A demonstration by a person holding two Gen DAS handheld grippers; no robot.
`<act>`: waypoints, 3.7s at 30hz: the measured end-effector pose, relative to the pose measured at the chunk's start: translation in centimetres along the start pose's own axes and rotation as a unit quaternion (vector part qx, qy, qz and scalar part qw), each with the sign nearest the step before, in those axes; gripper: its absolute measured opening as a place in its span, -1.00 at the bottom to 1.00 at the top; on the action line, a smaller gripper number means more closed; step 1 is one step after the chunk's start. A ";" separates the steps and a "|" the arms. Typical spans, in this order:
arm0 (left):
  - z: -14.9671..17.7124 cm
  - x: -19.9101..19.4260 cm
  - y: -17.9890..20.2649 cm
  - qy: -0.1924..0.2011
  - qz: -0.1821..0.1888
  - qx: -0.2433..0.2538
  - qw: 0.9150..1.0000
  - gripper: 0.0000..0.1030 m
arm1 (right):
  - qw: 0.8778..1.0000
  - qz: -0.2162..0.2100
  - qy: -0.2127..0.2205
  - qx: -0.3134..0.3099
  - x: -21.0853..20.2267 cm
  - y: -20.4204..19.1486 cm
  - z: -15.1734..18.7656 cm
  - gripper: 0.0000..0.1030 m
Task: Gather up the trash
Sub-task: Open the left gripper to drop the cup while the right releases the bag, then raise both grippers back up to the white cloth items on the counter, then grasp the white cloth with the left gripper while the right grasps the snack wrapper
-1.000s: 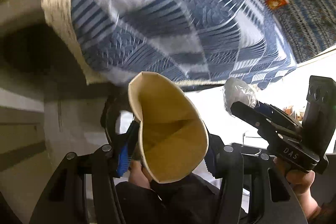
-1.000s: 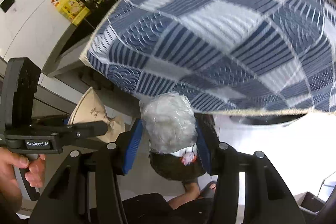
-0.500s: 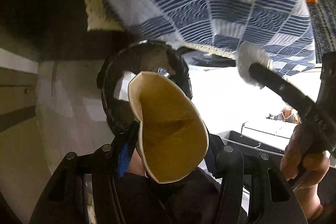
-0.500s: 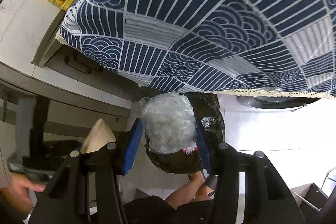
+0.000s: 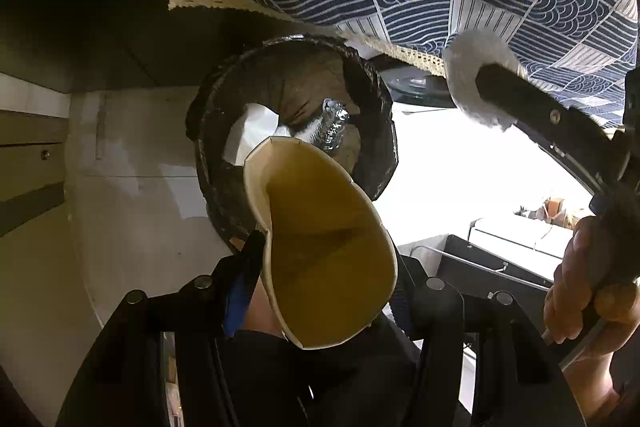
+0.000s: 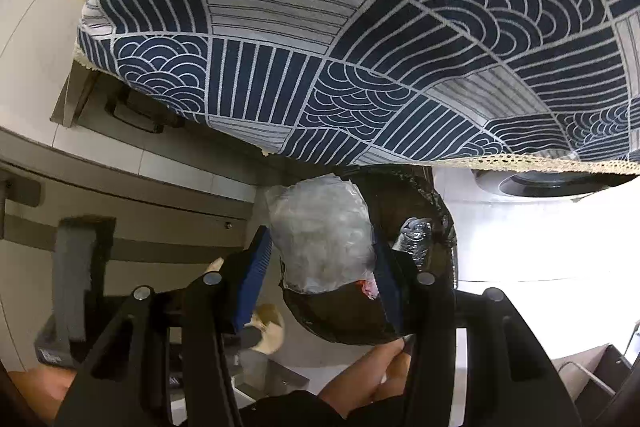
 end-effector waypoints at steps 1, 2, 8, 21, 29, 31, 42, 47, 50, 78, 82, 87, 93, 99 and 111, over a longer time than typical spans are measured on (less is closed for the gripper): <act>-0.1 0.1 0.0 0.000 0.000 -0.001 1.000 0.06 | 1.000 0.000 0.001 0.002 0.2 0.0 0.0 -0.02; -0.2 0.1 0.0 0.000 0.000 -0.001 1.000 0.06 | 1.000 -0.001 0.001 0.005 0.2 0.0 0.1 -0.01; -1.4 -0.4 0.8 0.014 -0.005 0.011 1.000 0.57 | 0.999 -0.015 0.040 0.017 -1.6 -0.8 -1.8 0.44; -2.8 -4.8 2.3 0.048 -0.009 0.022 0.999 0.65 | 0.998 0.018 0.065 0.000 -6.9 -2.4 -4.2 0.45; -3.3 -9.3 4.0 0.076 -0.007 0.049 0.996 0.65 | 0.996 0.027 0.086 0.009 -11.1 -3.7 -4.2 0.54; -3.5 -10.6 4.4 0.085 -0.006 0.055 0.995 0.65 | 0.995 0.029 0.098 0.014 -12.4 -3.8 -4.3 0.65; -7.1 -18.0 7.7 0.168 0.008 0.101 0.980 0.87 | 0.986 0.047 0.162 -0.009 -18.9 -5.6 -7.0 0.91; -9.7 -21.6 10.6 0.209 0.018 0.134 0.968 0.87 | 0.975 0.060 0.214 -0.011 -21.8 -5.0 -9.3 0.91; -11.2 -23.0 11.8 0.228 0.022 0.137 0.964 0.87 | 0.973 0.055 0.225 -0.009 -22.8 -4.3 -11.4 0.91; -27.9 -19.9 21.7 0.270 -0.069 0.045 0.959 0.87 | 0.983 -0.073 0.163 -0.050 -18.9 7.7 -31.5 0.91; -29.9 -18.9 22.9 0.274 -0.078 0.036 0.958 0.87 | 0.983 -0.087 0.156 -0.054 -18.2 9.1 -33.1 0.91; -32.1 -17.0 24.4 0.274 -0.096 0.054 0.955 0.87 | 0.982 -0.102 0.145 -0.060 -17.5 10.2 -34.6 0.91; -34.2 -14.4 25.7 0.268 -0.083 0.062 0.958 0.86 | 0.983 -0.109 0.136 -0.056 -16.9 12.1 -35.6 0.91; -35.8 -11.9 25.7 0.256 -0.099 0.083 0.958 0.56 | 0.985 -0.111 0.120 -0.061 -15.8 13.3 -36.1 0.91; -35.2 -12.1 24.6 0.255 -0.084 0.058 0.961 -0.23 | 0.984 -0.120 0.104 -0.080 -13.7 12.3 -36.8 0.91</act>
Point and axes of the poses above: each gripper's, at about its wrist camera, not at the fingertips, and x roughly the way its jaws point, y to its right, z to its underside, the point moved 7 cm from there along x, roughly the way its jaws point, and after that the axes turned 12 degrees about y, right-handed, at the moved point
